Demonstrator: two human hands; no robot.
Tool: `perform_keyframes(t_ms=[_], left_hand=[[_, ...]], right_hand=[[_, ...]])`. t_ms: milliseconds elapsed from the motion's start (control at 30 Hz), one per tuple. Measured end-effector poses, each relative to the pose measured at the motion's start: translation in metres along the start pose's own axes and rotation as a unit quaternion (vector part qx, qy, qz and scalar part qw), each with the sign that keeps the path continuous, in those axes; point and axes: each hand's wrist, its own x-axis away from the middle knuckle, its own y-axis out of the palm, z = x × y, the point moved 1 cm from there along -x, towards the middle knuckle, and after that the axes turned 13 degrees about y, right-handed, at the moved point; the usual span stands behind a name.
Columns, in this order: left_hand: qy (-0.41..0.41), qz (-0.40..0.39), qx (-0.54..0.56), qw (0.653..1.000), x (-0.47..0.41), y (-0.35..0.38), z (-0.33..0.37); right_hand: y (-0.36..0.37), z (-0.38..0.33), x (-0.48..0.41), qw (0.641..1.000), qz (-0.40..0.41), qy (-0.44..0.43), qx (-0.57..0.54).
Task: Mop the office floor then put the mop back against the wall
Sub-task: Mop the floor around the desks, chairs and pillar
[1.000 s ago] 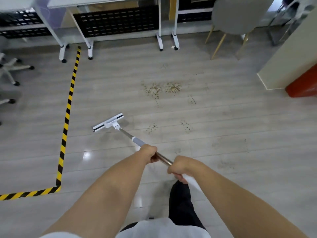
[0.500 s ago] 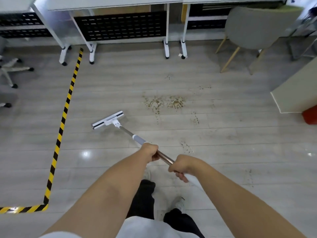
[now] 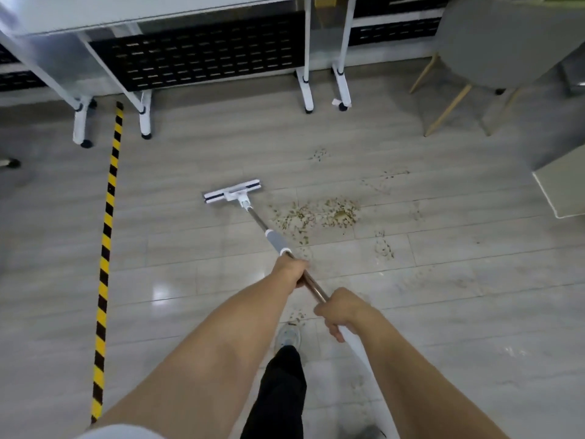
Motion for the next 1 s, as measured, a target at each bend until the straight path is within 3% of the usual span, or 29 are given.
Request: perform_keyframes(t_ms=[233, 400, 533, 700, 867, 1000], left_hand=[[0.042, 0.018, 0.006, 0.999, -0.152, -0.051, 0.089], [0.035, 0.004, -0.032, 0.999, -0.236, -0.078, 0.084], [0.018, -0.02, -0.086, 0.996, -0.26, -0.086, 0.031], [0.032, -0.008, -0.066, 0.997, -0.246, -0.09, -0.027], [-0.017, -0.059, -0.081, 0.995, -0.202, -0.079, -0.054], [-0.004, -0.083, -0.072, 0.994, -0.151, -0.07, -0.07]], right_hand=[[-0.011, -0.195, -0.075, 0.995, 0.085, -0.049, -0.011], [0.016, -0.256, -0.128, 0.994, 0.082, -0.061, -0.024], [0.062, -0.219, -0.169, 0.995, 0.019, -0.019, -0.099], [0.109, -0.156, -0.179, 0.959, -0.102, 0.012, -0.264], [0.131, -0.111, -0.158, 0.962, -0.082, 0.012, -0.26], [0.131, -0.084, -0.136, 0.978, -0.038, -0.021, -0.203]])
